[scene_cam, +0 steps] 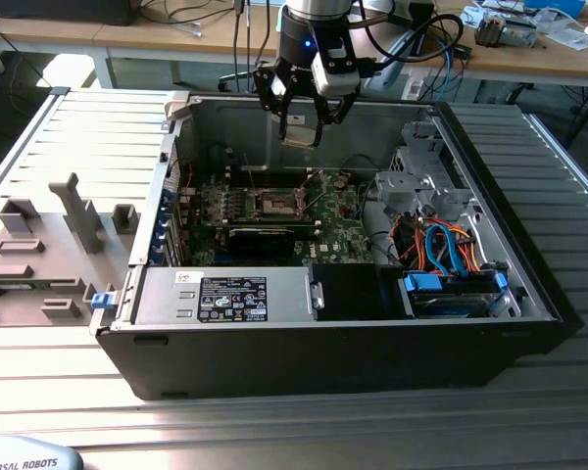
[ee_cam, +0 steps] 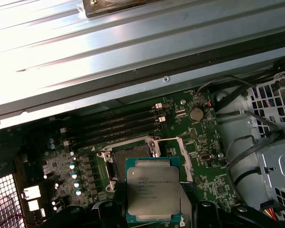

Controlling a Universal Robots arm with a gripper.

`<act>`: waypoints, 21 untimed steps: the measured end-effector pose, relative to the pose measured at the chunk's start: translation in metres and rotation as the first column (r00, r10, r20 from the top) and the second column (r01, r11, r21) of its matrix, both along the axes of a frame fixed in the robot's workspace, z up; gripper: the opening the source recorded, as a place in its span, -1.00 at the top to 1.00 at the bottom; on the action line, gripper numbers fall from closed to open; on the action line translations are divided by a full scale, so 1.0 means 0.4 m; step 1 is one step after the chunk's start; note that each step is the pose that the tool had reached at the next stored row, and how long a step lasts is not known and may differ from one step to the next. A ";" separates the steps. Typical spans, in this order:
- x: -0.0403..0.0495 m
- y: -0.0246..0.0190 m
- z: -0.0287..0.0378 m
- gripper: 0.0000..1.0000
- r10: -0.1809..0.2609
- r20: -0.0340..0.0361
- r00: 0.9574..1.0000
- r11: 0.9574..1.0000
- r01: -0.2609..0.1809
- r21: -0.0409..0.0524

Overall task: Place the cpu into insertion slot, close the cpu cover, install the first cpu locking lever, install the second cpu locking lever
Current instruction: 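Place the cpu into insertion slot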

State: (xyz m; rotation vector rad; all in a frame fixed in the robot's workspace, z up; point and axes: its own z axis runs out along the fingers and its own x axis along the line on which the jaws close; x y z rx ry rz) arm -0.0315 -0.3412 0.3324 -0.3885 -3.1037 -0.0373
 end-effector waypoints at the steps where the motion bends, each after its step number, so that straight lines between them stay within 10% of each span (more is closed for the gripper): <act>1: 0.000 0.000 0.000 -0.08 0.000 0.000 1.000 1.000 0.000 0.000; 21: 0.000 0.000 0.000 -0.08 -0.011 0.000 1.000 1.000 0.011 0.000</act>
